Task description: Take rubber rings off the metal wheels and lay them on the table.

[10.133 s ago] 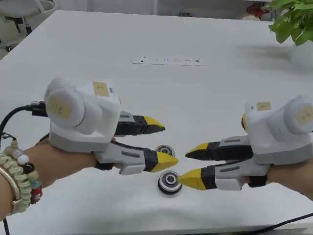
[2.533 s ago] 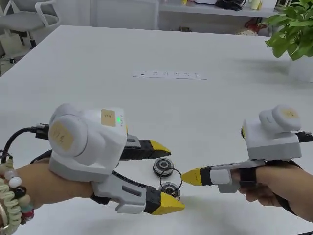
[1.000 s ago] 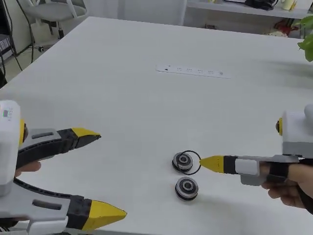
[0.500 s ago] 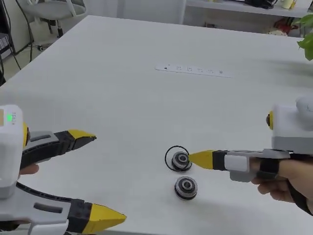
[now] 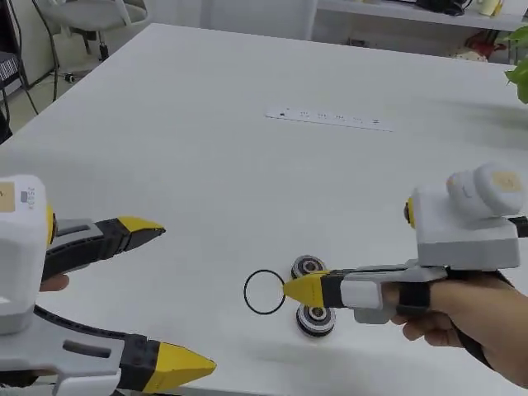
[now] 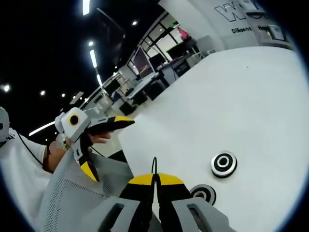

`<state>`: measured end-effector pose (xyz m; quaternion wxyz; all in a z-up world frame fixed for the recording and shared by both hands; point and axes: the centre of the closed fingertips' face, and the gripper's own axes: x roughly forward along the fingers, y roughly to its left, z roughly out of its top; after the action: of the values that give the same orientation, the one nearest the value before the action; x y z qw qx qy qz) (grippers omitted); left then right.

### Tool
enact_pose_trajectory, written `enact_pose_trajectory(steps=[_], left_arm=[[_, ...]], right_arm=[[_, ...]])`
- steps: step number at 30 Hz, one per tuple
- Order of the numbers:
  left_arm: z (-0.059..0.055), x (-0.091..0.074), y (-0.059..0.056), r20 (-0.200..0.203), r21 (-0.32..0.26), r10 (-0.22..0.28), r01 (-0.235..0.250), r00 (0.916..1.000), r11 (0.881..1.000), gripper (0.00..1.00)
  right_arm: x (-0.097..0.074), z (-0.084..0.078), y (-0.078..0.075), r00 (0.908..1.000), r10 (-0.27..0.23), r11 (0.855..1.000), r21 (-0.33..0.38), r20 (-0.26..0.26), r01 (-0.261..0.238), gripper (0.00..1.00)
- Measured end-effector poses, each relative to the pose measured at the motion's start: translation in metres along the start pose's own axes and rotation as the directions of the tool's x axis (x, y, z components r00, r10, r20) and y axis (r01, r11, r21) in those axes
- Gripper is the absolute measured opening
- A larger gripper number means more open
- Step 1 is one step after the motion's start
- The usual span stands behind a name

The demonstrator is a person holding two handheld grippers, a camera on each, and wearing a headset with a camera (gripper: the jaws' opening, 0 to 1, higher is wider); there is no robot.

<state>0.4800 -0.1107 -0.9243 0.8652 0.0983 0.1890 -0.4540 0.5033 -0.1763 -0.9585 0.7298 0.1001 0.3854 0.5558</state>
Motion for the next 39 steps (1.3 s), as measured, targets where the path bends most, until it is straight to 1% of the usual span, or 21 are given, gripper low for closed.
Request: enact_pose_trajectory(steps=[3,7,9,10,11,14,17,20,21,24,30,32,33,35,39], left_arm=[[-0.001,0.000,-0.001,-0.007,-0.004,-0.006,0.006,1.0000,1.000,0.92],[-0.002,0.000,-0.002,-0.011,0.001,-0.009,0.009,0.9999,1.000,0.92],[-0.002,0.001,-0.002,-0.015,0.003,-0.010,0.010,0.9998,1.000,0.92],[-0.002,0.001,-0.002,-0.015,0.003,-0.011,0.011,0.9998,1.000,0.91],[-0.002,0.001,-0.002,-0.015,0.003,-0.012,0.012,0.9998,1.000,0.91],[-0.002,0.000,-0.002,-0.015,0.006,-0.010,0.011,0.9998,1.000,0.91],[-0.003,0.000,-0.002,-0.014,0.003,-0.011,0.011,0.9998,1.000,0.91],[-0.001,0.000,-0.001,-0.005,0.003,-0.012,0.012,0.9999,1.000,0.89],[-0.001,0.000,-0.002,-0.004,0.001,-0.015,0.015,0.9999,1.000,0.89],[-0.003,0.001,-0.002,-0.009,0.000,-0.018,0.018,0.9998,1.000,0.89],[-0.002,0.000,0.000,-0.003,-0.007,-0.011,0.011,0.9999,1.000,0.89],[-0.002,0.000,0.001,-0.004,-0.007,-0.006,0.006,1.0000,1.000,0.88],[-0.002,0.000,0.001,-0.003,-0.008,-0.005,0.005,1.0000,1.000,0.88],[-0.002,-0.001,0.002,-0.002,-0.009,-0.004,0.004,1.0000,1.000,0.88],[-0.003,0.000,0.002,-0.008,-0.009,-0.005,0.005,1.0000,1.000,0.88]], right_arm=[[0.003,0.000,-0.001,0.9999,0.000,1.000,-0.003,-0.011,0.000,0.00],[0.009,0.001,-0.007,0.9997,-0.019,1.000,0.006,-0.015,0.019,0.00],[0.013,-0.001,-0.009,0.9991,-0.031,0.999,0.013,-0.027,0.032,0.00],[0.016,-0.003,-0.013,0.9980,-0.049,0.999,0.022,-0.040,0.050,0.00],[0.019,-0.003,-0.016,0.9976,-0.054,0.998,0.027,-0.044,0.055,0.00],[0.025,-0.007,-0.018,0.9971,-0.041,0.998,0.040,-0.064,0.043,0.00],[0.029,-0.013,-0.019,0.9949,-0.050,0.999,0.018,-0.088,0.051,0.00],[0.029,-0.015,-0.023,0.9934,-0.066,0.998,0.012,-0.094,0.067,0.00],[0.028,-0.016,-0.026,0.9924,-0.081,0.996,0.015,-0.093,0.082,0.00],[0.027,-0.018,-0.031,0.9903,-0.103,0.994,0.019,-0.093,0.105,0.00],[0.028,-0.023,-0.035,0.9894,-0.109,0.993,0.039,-0.097,0.113,0.00],[0.028,-0.025,-0.036,0.9876,-0.120,0.992,0.020,-0.102,0.122,0.02],[0.028,-0.026,-0.034,0.9869,-0.118,0.992,0.020,-0.110,0.121,0.03],[0.028,-0.025,-0.036,0.9865,-0.126,0.992,-0.005,-0.104,0.126,0.03],[0.028,-0.025,-0.035,0.9861,-0.126,0.992,-0.032,-0.108,0.123,0.04]])
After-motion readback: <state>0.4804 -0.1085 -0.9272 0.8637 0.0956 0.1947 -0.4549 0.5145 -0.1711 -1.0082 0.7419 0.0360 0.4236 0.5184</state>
